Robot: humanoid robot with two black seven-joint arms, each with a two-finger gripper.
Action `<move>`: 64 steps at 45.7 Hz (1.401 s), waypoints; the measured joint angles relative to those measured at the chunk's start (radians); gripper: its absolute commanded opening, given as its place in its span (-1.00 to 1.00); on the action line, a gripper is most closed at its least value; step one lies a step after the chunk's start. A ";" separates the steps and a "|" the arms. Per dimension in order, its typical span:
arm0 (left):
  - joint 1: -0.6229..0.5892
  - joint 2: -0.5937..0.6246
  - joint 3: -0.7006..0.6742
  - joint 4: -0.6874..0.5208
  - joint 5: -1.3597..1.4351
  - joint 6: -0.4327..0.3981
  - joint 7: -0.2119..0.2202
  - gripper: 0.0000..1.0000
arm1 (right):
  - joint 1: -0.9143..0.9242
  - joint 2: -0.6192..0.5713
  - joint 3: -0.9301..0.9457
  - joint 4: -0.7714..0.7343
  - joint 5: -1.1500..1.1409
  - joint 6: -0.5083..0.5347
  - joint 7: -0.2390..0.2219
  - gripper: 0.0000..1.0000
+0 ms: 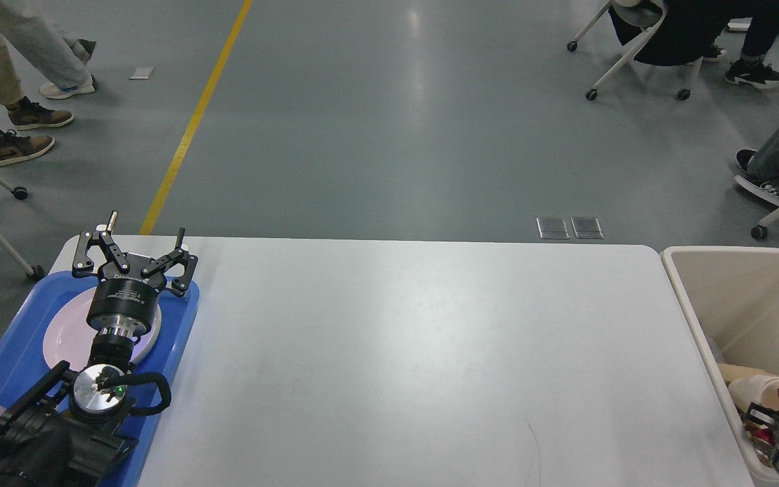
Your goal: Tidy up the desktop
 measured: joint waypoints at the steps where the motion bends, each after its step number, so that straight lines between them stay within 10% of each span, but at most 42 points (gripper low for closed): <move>1: 0.000 0.000 0.000 0.000 0.000 0.000 0.000 0.92 | 0.000 -0.001 0.000 0.000 0.000 -0.001 0.000 0.50; 4: 0.000 0.000 0.000 0.000 0.000 0.000 0.000 0.92 | 0.000 -0.006 0.000 0.000 0.000 -0.011 0.000 1.00; 35: 0.000 0.000 0.000 0.000 0.000 0.000 0.000 0.92 | 0.087 -0.073 0.112 0.002 0.028 -0.050 0.011 1.00; 41: 0.000 0.000 0.000 0.000 0.000 0.002 0.000 0.92 | 0.145 -0.086 0.437 0.012 0.048 -0.051 0.044 1.00; 52: 0.000 0.000 0.000 0.000 0.000 0.002 0.000 0.92 | 0.189 -0.144 1.314 0.246 0.048 -0.037 0.240 1.00; 64: 0.001 0.000 0.000 0.000 0.000 0.001 0.000 0.92 | -0.006 -0.133 1.887 0.483 -0.023 0.149 0.271 1.00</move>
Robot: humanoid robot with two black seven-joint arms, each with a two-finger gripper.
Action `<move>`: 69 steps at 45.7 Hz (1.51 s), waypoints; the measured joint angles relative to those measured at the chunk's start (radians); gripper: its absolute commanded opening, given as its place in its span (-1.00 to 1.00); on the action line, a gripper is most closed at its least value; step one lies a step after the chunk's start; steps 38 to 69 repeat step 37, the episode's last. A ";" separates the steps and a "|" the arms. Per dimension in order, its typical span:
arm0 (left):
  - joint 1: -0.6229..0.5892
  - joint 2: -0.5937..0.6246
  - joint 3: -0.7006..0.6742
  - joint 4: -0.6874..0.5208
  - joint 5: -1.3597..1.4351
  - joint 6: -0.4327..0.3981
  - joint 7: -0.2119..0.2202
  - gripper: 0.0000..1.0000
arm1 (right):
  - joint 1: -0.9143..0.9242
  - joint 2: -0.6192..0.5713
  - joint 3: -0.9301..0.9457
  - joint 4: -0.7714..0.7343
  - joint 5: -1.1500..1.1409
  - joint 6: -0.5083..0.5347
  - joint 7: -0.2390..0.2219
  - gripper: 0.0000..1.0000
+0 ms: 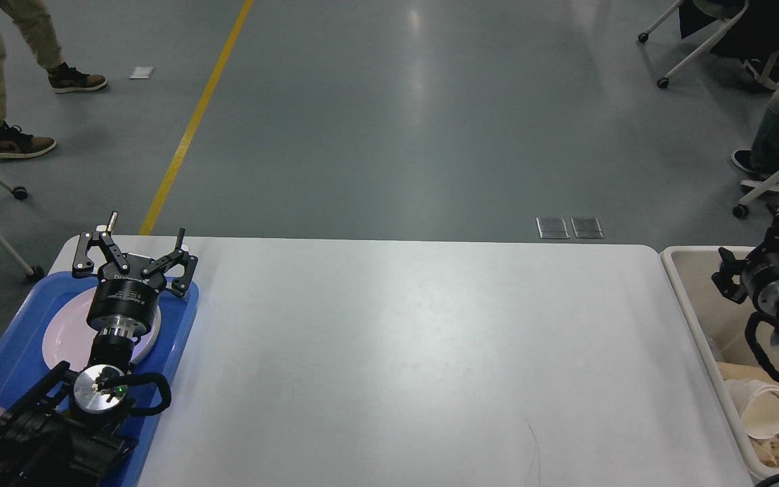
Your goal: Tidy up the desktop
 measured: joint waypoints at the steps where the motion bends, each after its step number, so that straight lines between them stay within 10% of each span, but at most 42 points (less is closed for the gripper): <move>1: 0.000 0.000 0.000 0.000 0.000 0.000 0.000 0.92 | -0.024 0.014 0.047 0.008 -0.017 0.032 0.001 1.00; 14: 0.000 0.000 0.000 0.000 0.000 0.000 0.000 0.92 | -0.193 0.232 0.446 0.077 -0.295 0.251 0.004 1.00; 33: -0.001 0.000 0.000 0.000 0.000 0.001 0.000 0.92 | -0.225 0.292 0.422 0.095 -0.352 0.151 0.143 1.00; 69: -0.001 0.000 0.000 0.000 0.000 0.001 0.000 0.92 | -0.234 0.300 0.402 0.113 -0.359 0.150 0.149 1.00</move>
